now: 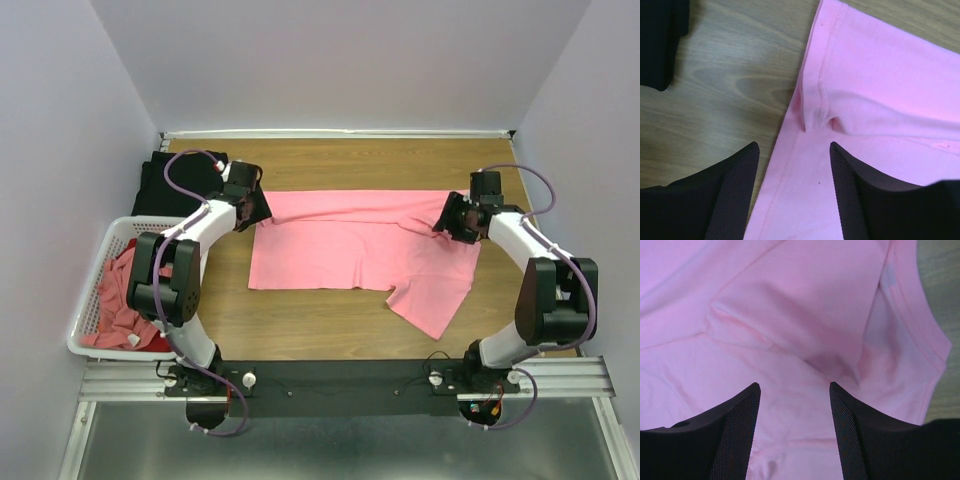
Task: Fold and stack the t-shirts
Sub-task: Fold the tshirt
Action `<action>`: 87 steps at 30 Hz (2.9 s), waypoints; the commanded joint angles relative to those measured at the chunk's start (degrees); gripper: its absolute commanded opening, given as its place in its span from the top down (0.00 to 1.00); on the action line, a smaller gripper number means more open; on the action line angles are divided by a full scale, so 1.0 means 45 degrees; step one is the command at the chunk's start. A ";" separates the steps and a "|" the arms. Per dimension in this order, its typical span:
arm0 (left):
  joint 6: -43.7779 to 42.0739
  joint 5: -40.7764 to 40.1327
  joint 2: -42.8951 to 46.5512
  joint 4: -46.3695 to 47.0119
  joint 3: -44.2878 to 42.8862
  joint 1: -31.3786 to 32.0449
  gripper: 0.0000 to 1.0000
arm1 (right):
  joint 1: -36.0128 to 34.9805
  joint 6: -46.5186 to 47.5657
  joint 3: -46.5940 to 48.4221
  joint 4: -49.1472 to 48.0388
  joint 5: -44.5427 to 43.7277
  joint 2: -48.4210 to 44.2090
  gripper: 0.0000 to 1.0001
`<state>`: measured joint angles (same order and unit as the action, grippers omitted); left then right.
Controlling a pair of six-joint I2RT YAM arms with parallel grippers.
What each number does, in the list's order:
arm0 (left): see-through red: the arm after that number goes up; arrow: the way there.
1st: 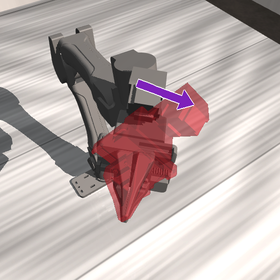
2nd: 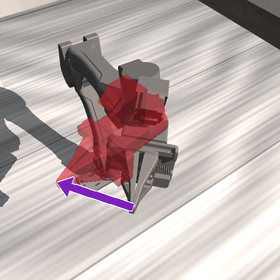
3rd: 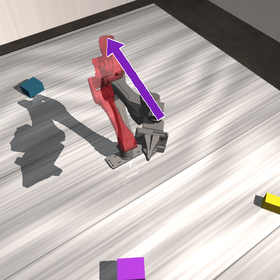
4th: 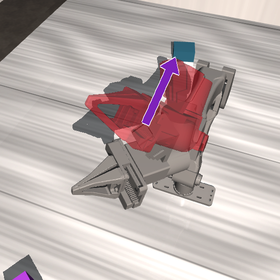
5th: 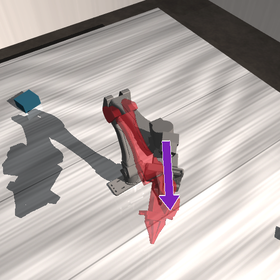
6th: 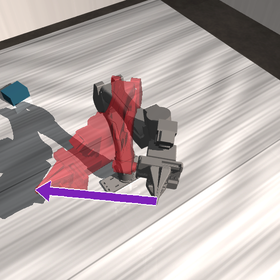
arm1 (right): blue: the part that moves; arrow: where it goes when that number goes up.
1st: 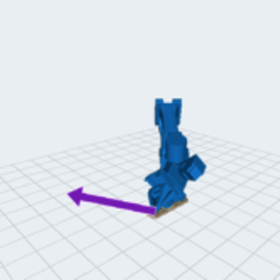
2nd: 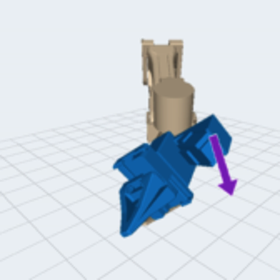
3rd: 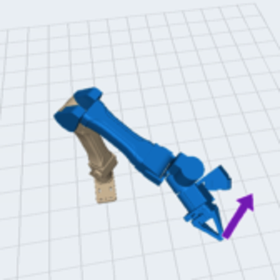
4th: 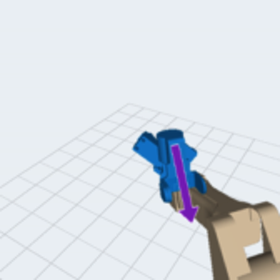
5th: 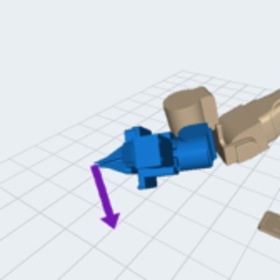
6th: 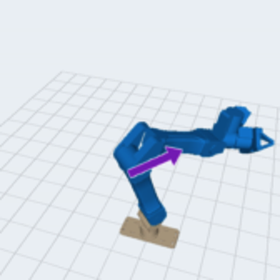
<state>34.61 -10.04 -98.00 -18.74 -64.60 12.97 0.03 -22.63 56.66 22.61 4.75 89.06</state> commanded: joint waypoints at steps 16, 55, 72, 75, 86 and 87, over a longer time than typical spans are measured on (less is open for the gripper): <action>0.0278 0.0610 -0.1797 0.1079 -0.0664 0.0066 0.56 | 0.0071 0.0049 -0.0717 0.0190 -0.0353 -0.1392 0.35; -0.0892 -0.1067 -0.1524 -0.2160 -0.2304 0.0418 1.00 | 0.0071 0.0069 -0.1166 0.0249 -0.0647 -0.1686 0.35; -0.1871 -0.1577 -0.1856 -0.3335 -0.2988 0.0418 1.00 | -0.3792 0.3387 0.0923 0.0268 -0.3377 0.0833 0.46; -0.1929 -0.1519 -0.1895 -0.3335 -0.3027 0.0418 1.00 | -0.4108 0.3738 0.1273 0.0268 -0.4648 0.1536 0.46; -0.1910 -0.1421 -0.1973 -0.3237 -0.3028 0.0418 1.00 | -0.4265 0.4404 0.2212 0.0210 -0.6701 0.3275 0.46; -0.1891 -0.1421 -0.1973 -0.3257 -0.3066 0.0418 1.00 | -0.4265 0.4463 0.2290 0.0152 -0.6662 0.3431 0.46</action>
<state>26.55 -14.83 -106.96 -32.75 -77.17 14.66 -18.96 -3.99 64.66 23.40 -21.85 102.37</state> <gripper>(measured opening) 0.005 0.539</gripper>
